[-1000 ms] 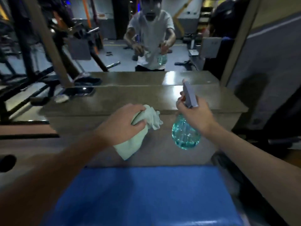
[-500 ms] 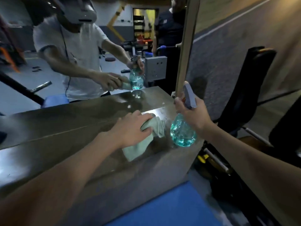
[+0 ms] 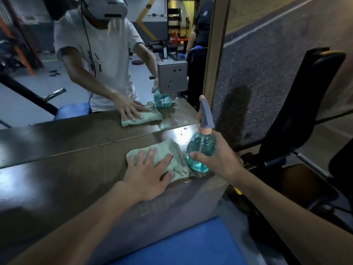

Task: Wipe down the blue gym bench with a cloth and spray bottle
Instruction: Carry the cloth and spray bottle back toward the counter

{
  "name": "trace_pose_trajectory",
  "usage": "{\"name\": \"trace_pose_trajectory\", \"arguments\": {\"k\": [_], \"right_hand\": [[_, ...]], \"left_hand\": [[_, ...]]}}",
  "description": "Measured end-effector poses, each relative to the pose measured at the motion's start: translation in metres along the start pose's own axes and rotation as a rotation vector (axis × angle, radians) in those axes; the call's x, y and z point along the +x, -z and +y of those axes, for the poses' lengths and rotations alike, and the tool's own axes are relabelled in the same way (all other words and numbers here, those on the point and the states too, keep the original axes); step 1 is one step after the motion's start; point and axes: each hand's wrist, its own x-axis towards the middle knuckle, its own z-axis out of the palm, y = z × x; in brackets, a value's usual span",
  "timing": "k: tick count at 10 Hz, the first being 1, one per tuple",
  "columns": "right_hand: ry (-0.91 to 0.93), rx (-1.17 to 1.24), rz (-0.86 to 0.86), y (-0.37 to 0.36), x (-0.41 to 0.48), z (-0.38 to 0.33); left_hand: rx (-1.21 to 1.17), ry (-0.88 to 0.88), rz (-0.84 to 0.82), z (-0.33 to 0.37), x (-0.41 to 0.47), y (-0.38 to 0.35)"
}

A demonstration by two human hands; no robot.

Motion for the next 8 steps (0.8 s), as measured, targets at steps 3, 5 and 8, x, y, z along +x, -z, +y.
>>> {"name": "trace_pose_trajectory", "arguments": {"k": [3,5,8], "right_hand": [[0.005,-0.073,0.037,0.001,0.013,0.012],[-0.048,-0.054,-0.019,0.006,0.02,0.01],[-0.165,-0.126,-0.048,0.017,0.004,0.005]], "left_hand": [[0.01,0.069,-0.021,0.009,-0.001,0.002],[0.026,0.049,-0.048,0.003,-0.005,0.004],[-0.207,-0.022,0.194,0.02,-0.011,0.034]]}}
